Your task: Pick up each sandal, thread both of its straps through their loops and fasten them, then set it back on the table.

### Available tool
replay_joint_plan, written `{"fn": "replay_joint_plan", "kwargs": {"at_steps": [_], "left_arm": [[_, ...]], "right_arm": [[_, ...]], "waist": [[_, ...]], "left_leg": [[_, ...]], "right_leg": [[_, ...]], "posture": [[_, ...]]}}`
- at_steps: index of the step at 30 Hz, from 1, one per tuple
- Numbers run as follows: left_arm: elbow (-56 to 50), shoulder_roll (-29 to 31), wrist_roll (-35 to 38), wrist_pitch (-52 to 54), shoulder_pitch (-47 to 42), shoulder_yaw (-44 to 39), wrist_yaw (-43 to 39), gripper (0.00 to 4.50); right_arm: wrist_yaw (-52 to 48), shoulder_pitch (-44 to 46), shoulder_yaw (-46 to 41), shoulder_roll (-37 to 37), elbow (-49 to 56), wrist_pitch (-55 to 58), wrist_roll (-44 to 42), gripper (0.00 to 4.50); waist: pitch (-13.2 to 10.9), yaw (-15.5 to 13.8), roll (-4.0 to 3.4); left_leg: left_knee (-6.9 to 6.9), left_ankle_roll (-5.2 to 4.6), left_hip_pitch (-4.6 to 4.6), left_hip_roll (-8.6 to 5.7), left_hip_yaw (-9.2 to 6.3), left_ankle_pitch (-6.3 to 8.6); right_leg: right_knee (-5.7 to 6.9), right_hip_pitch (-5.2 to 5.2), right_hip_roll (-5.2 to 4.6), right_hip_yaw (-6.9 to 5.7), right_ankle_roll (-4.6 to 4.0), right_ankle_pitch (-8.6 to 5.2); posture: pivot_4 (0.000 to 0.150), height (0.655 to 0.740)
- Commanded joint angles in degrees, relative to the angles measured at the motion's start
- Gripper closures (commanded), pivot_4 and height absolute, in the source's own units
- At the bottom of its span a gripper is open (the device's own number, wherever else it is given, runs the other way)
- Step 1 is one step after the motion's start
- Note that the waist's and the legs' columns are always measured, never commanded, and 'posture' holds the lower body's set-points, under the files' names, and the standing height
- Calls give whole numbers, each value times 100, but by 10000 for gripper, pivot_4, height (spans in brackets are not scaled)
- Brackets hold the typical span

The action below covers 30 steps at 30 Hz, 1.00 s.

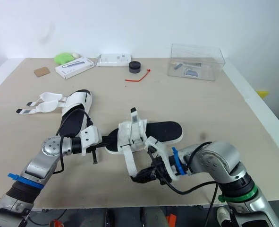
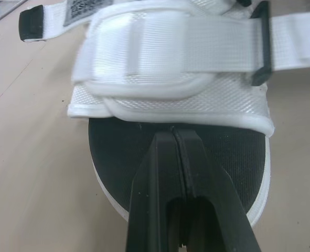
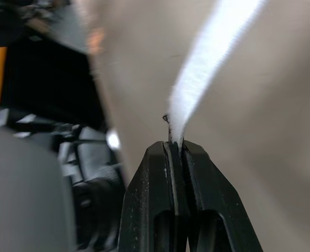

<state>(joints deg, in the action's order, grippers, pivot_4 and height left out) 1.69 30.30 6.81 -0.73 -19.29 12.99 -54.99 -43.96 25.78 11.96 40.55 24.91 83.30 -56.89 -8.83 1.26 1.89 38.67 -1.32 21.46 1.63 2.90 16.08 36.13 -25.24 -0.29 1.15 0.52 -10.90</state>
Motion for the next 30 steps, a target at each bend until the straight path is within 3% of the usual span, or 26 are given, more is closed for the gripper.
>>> {"fn": "replay_joint_plan", "kwargs": {"at_steps": [1, 13, 14, 18, 22, 28, 30], "left_arm": [[155, 75, -140, 133, 68, 78, -44, 45000], [227, 63, -146, 93, 19, 102, -106, 45000], [232, 59, -146, 90, 12, 106, -109, 45000], [241, 51, -144, 82, -2, 120, -116, 45000], [312, 60, -146, 45, -51, 115, -148, 45000], [411, 4, -179, -10, -122, 121, -161, 45000], [397, -10, -183, -11, -111, 128, -150, 45000]], "right_arm": [[-203, -7, -121, 37, 234, 168, -359, 44754], [-57, 54, -639, -82, 292, 278, -819, 44754], [-239, 168, -597, 200, 430, 162, -717, 37241], [-948, 463, -287, 1139, 888, -746, 0, 19474], [-1941, 569, 422, 1876, 1001, -3300, 1940, 1416], [-1895, 274, 966, 1049, -428, -8895, 4939, 573], [-1723, 252, 1036, 810, -975, -10478, 5578, 573]], "waist": [[0, -1, 0], [0, -3, 0], [0, -3, 0], [-2, -3, -3], [0, -6, -1], [2, -7, 3], [-1, -7, -1]], "left_leg": [[0, 0, 0, 0, 0, 0], [0, 0, 5, -4, 0, 7], [0, 0, 4, -4, 1, 7], [1, 1, 1, -8, 6, 7], [-1, 1, -6, -4, 1, 7], [-1, 8, -13, -1, 7, 2], [0, 10, -14, -6, 16, 1]], "right_leg": [[0, 0, 0, 0, -1, 0], [-1, 0, -7, 0, 5, -9], [-1, -1, -7, 1, 5, -9], [-2, -1, -11, 2, 9, -8], [-1, 2, -3, -4, 4, -12], [3, 5, 3, 0, 6, -10], [4, 4, -3, 6, 10, -8]], "posture": [[1500, 7400], [1500, 7400], [1500, 7400], [1500, 7400], [1500, 7400], [1500, 7400], [1500, 7400]]}}
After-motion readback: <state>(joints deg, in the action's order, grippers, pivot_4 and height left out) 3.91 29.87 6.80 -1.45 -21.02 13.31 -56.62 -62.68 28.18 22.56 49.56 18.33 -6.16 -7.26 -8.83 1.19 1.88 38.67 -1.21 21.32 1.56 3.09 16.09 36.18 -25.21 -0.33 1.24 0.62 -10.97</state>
